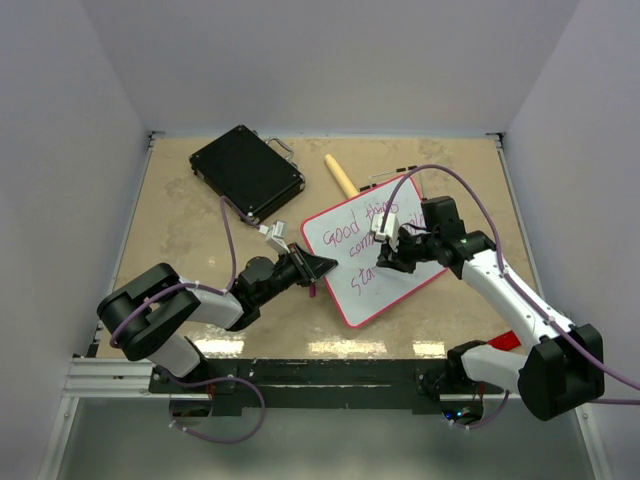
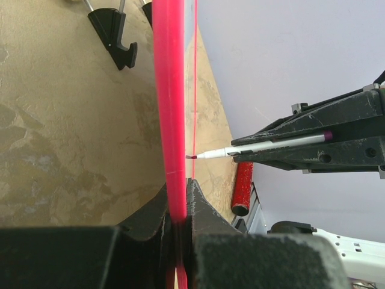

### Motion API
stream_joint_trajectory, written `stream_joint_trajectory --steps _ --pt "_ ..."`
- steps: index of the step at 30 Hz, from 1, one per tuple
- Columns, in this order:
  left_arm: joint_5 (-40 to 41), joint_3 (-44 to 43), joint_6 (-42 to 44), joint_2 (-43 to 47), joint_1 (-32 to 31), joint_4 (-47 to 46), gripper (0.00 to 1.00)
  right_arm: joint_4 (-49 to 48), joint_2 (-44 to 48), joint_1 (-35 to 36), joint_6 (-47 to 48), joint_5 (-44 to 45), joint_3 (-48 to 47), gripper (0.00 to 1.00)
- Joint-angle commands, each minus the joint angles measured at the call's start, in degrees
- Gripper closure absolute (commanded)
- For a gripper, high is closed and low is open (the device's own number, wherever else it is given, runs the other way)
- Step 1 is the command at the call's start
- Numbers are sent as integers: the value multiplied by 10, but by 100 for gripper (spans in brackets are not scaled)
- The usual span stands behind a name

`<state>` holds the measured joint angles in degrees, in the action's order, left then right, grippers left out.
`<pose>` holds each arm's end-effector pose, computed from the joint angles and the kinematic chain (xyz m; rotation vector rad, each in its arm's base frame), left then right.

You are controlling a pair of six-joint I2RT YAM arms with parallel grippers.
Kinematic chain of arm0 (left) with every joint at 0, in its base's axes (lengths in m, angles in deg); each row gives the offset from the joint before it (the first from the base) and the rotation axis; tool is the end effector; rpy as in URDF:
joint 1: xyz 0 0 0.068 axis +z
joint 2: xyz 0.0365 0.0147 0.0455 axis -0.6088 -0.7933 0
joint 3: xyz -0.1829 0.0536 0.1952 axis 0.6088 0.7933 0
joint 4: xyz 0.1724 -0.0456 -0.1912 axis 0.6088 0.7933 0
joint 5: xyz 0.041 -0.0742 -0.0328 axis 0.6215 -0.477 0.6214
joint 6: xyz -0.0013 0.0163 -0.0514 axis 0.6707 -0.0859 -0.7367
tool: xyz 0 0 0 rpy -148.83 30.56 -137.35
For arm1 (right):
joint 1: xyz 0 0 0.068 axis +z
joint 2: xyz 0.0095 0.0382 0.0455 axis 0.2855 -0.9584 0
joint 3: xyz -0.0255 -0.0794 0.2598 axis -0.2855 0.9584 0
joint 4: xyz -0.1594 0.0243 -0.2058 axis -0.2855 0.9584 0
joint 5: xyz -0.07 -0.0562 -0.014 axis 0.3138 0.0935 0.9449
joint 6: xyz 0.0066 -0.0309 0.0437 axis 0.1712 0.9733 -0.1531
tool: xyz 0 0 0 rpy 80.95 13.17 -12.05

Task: Write a sentence on the whiteboard
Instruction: Write on the whiteboard with the whiteboard marker without the cap.

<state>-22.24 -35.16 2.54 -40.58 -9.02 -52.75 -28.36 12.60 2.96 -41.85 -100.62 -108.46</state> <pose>0.1826 -0.1948 0.1633 -0.2145 1.8541 -1.4279 0.2138 0.0995 0.2603 -1.4423 1.7619 0.5916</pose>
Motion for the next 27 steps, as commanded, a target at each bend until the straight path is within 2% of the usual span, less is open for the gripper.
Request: stream_joint_trajectory --steps 1,14,27 --pt "-5 -2 27 9 0 -81 100 20 -1 2 22 2 3 100" --pt "-6 -2 25 2 0 -87 100 53 -4 6 42 11 3 100" --pt "-8 -5 27 5 0 -83 100 -22 11 6 -17 74 -3 100"
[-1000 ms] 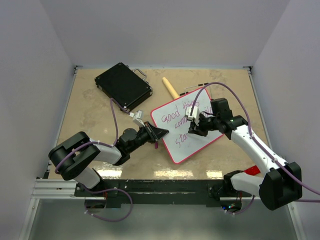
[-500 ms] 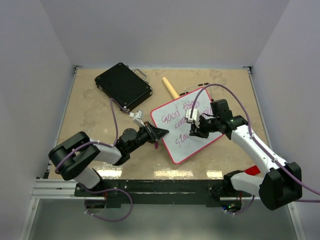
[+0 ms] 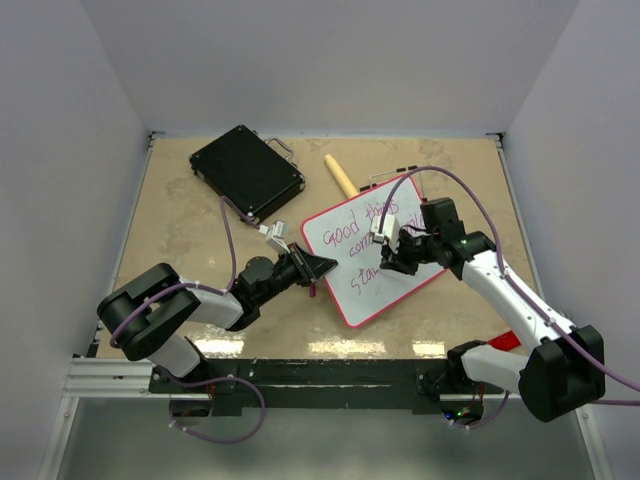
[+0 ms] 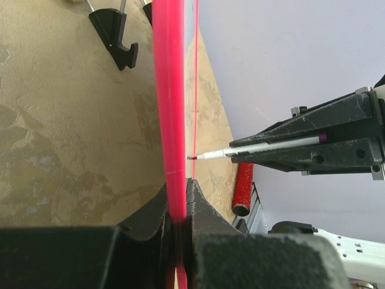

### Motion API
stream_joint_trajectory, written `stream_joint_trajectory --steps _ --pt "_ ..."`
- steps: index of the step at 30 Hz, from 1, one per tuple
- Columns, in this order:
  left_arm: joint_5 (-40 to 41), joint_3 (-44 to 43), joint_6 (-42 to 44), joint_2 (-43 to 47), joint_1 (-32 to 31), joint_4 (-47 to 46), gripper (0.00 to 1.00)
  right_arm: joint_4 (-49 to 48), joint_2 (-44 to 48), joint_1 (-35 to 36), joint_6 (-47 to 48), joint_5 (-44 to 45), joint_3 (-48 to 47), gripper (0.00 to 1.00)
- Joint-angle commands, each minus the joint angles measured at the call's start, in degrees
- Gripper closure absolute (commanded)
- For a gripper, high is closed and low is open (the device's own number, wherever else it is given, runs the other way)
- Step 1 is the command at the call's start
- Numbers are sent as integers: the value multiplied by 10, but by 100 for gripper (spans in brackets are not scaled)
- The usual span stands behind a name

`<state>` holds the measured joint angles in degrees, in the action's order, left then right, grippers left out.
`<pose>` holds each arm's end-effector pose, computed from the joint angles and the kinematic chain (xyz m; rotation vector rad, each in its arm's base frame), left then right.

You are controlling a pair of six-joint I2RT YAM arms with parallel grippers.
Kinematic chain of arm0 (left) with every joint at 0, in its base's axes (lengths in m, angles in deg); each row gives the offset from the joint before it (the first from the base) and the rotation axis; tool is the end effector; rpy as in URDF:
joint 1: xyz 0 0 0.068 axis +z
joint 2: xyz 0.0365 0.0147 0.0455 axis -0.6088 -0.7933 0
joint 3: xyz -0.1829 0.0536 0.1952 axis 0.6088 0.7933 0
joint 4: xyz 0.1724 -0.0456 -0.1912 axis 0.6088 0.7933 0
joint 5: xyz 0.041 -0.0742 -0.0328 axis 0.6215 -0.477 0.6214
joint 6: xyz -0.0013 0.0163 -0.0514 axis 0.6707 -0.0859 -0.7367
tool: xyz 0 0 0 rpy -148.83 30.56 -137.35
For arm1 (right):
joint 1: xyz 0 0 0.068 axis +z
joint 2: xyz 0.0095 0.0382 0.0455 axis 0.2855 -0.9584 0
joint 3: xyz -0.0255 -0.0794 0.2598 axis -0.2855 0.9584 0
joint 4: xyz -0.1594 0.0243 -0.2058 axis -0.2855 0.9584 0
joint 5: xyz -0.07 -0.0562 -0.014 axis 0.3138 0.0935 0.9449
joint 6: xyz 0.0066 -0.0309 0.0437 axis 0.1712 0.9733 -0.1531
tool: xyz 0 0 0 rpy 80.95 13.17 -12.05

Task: Write a sentence on the whiteboard
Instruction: Write on the whiteboard with the whiteboard marker without the cap.

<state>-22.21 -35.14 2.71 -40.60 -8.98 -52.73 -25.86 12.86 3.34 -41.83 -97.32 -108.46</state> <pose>0.1827 -0.1946 0.1631 -0.2129 1.8544 -1.4244 0.2106 0.0982 0.2575 -1.4498 1.8262 0.5487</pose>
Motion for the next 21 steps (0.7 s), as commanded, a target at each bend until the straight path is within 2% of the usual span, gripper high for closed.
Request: stream_joint_trajectory --steps 1,10,21 --pt "-8 -5 24 5 0 -83 100 -48 9 1 -18 42 -4 100" --pt "-13 -12 25 0 0 -82 100 -69 5 1 -30 35 -9 100" --pt "-13 -11 26 0 1 -82 100 -5 2 1 20 12 -6 100"
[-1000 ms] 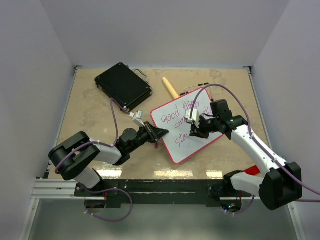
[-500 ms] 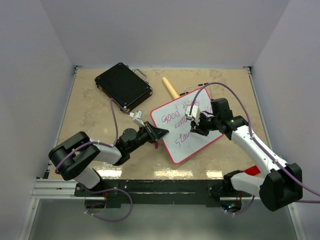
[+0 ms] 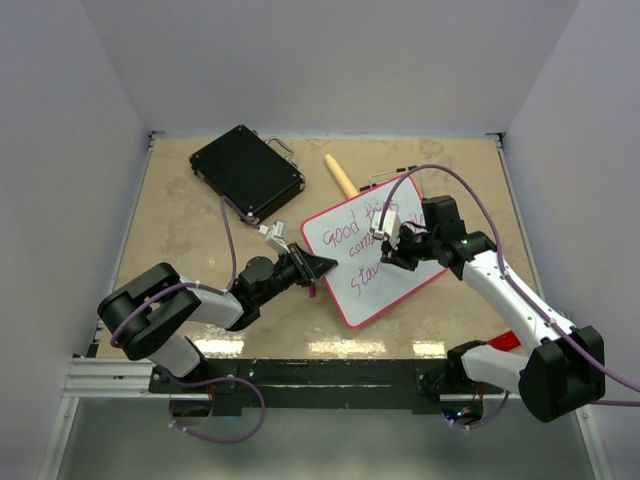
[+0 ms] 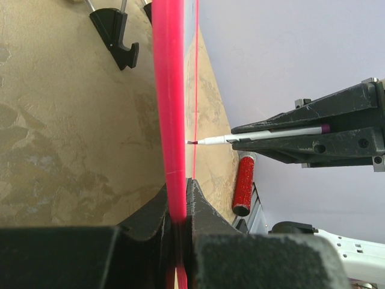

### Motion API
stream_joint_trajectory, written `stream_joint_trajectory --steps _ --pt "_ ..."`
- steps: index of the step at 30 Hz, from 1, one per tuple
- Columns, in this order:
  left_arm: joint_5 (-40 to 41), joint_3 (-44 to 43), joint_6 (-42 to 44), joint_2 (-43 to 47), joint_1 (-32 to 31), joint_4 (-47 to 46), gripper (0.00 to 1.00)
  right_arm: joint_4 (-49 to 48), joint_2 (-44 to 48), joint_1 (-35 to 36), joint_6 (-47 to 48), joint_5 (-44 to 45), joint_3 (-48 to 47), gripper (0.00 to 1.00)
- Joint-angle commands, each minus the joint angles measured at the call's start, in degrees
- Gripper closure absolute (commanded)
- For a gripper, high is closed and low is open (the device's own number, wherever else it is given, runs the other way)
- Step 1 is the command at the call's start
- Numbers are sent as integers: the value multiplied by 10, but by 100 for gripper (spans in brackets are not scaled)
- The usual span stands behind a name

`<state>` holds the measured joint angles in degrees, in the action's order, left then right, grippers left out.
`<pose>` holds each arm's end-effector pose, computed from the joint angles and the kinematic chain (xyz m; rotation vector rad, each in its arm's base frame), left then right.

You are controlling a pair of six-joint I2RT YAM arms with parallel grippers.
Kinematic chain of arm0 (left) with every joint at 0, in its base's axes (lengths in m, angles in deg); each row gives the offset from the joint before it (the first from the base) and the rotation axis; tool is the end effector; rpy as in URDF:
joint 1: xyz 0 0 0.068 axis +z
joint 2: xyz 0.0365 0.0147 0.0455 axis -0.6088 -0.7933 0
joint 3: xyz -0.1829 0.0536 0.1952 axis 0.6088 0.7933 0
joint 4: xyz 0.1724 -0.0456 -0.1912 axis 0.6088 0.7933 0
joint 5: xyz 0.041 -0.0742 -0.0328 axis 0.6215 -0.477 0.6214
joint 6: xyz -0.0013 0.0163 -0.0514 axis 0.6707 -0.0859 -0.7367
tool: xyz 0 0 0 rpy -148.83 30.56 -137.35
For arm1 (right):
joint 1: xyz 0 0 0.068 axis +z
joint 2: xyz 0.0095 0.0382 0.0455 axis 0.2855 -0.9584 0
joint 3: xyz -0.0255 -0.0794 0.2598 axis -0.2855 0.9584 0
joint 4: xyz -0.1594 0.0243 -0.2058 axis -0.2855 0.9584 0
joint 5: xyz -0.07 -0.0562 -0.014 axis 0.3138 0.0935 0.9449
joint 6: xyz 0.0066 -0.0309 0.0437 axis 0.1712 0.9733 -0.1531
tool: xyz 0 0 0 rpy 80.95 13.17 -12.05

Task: Write a sentence on the whiteboard
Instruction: Write on the whiteboard with the whiteboard marker without the cap.

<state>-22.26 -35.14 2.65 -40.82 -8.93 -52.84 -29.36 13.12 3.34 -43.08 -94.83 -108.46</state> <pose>0.1830 -0.1946 0.1624 -0.2142 1.8565 -1.4240 0.2154 0.0986 0.2619 -1.4114 1.8082 0.4795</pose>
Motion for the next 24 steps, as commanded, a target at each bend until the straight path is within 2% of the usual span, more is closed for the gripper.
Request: stream_joint_trajectory --steps 1,14,24 --pt "-11 -11 27 1 -1 -82 100 36 -4 2 37 -14 -6 100" --pt "-11 -11 26 -3 -1 -85 100 111 -34 17 99 -35 -12 100" --pt "-10 -8 26 0 -1 -85 100 88 -31 50 75 -47 -26 100"
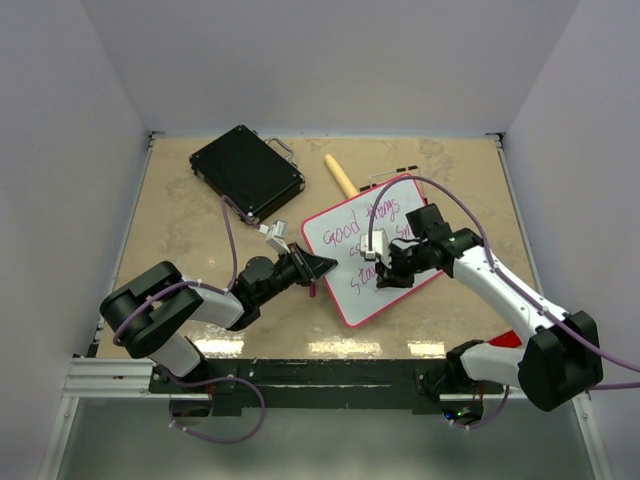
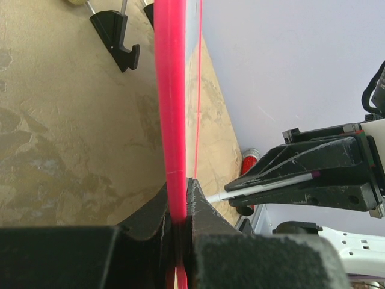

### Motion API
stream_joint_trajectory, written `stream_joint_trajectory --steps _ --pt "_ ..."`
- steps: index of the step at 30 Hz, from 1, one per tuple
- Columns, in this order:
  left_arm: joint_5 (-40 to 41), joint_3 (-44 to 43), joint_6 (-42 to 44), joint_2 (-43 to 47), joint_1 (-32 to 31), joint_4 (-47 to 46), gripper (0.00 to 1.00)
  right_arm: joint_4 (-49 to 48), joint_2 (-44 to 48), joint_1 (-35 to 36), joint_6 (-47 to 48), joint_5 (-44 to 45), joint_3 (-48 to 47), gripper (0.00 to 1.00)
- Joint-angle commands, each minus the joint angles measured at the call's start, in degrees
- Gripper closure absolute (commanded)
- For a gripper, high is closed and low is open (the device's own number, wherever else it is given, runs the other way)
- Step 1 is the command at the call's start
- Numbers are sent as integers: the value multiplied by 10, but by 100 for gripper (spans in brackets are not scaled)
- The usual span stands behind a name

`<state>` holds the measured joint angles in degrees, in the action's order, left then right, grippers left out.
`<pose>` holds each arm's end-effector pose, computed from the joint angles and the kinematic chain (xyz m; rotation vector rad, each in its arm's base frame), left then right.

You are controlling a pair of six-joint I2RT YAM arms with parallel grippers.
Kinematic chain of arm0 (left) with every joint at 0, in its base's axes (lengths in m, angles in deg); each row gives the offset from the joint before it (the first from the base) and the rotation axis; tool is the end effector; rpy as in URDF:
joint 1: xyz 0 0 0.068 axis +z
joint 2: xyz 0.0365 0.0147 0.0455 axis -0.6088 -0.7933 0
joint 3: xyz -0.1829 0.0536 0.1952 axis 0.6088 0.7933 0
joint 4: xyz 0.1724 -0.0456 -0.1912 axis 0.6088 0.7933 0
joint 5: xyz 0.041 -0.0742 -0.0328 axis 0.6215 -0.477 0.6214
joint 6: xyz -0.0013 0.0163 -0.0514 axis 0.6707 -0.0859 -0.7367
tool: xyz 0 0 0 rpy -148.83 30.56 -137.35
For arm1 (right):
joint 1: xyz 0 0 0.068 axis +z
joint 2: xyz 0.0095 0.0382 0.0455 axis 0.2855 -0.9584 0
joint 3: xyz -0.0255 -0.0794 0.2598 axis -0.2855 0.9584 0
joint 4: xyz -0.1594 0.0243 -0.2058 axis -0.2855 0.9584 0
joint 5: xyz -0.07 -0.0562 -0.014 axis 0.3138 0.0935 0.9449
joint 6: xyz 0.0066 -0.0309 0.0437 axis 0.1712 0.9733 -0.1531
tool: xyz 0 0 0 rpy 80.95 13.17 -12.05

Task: Write a sentence on the whiteboard
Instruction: Write on the whiteboard with the whiteboard marker without the cap.

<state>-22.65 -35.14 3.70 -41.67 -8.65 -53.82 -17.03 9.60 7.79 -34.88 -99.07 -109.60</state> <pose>0.1844 -0.1945 0.1606 -0.1952 1.8523 -1.4146 0.1986 0.1135 0.2437 -1.6689 1.8208 0.6611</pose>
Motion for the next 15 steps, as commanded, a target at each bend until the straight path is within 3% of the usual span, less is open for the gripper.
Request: stream_joint_trajectory --steps 1,8,15 --pt "-5 -7 16 9 -3 -74 100 -45 10 6 -17 -1 -15 100" --pt "-3 -4 17 15 -3 -72 100 -101 45 -40 -69 40 -8 100" --pt "-3 -3 20 21 -2 -67 100 -46 78 -106 -30 -7 -31 100"
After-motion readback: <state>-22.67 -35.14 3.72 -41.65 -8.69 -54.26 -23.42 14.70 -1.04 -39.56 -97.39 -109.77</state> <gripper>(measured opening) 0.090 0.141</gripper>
